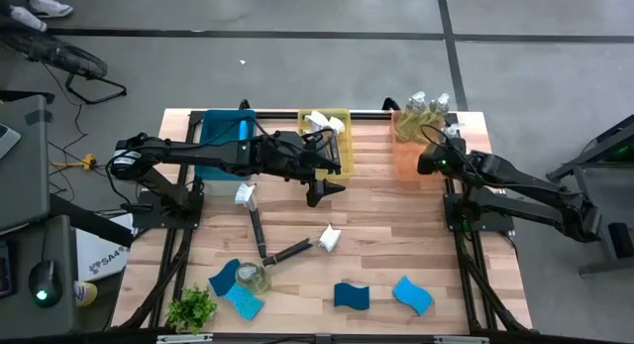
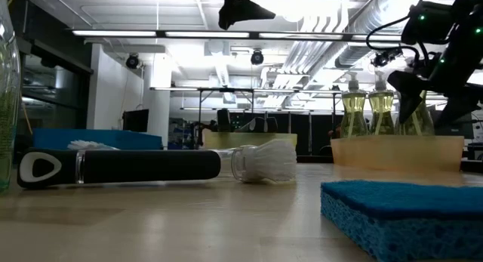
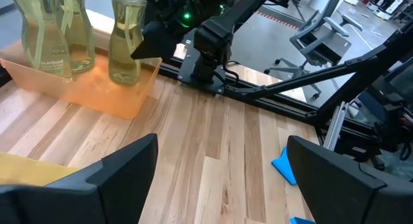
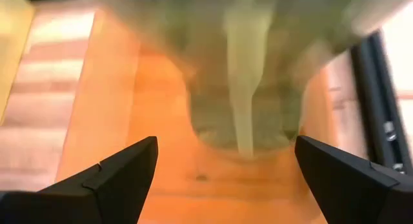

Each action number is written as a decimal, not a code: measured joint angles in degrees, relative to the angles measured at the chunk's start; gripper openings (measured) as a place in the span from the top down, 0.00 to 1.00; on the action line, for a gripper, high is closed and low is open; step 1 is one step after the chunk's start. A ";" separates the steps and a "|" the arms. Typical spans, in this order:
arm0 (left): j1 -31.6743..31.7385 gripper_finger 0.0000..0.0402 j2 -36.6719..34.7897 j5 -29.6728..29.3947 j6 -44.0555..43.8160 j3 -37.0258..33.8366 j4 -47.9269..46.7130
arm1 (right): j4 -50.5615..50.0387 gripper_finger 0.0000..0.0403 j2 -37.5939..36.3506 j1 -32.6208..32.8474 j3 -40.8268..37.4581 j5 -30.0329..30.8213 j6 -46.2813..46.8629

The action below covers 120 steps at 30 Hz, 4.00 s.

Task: Pick & Place Kitchen Sink Supplies
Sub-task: Put the green dishwashing liquid dispenser into the orange bin, then put the blue dishwashing sponge into the blue bin

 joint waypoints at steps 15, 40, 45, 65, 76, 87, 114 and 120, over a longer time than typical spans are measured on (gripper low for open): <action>0.02 0.16 0.00 -0.02 0.02 0.00 -0.02 | -3.74 0.11 0.04 0.02 -0.02 -9.71 5.69; 0.00 0.16 0.00 0.92 0.42 0.02 -2.64 | 4.00 0.11 -0.07 0.77 0.09 -31.41 -5.08; 0.00 0.16 0.00 0.96 0.42 0.02 -2.86 | 4.25 0.11 -0.07 1.70 0.09 -30.93 -2.82; 0.02 0.16 0.00 1.95 0.39 0.02 -2.78 | 6.94 0.11 -2.52 1.73 0.09 -30.52 -9.71; 0.00 0.16 0.00 2.08 0.20 0.02 -2.82 | -3.15 0.11 -3.15 1.74 9.54 -28.89 -15.62; 0.01 0.16 0.00 2.10 -0.22 0.02 -2.82 | -14.80 0.11 -3.08 1.75 23.31 -32.97 -13.60; 0.02 0.16 0.00 2.08 -0.22 0.02 -2.78 | 15.81 0.11 11.27 33.12 29.16 -29.04 -4.22; 0.02 0.16 0.00 2.08 -0.22 0.02 -2.77 | 21.21 0.11 19.34 43.00 29.16 -27.82 -0.23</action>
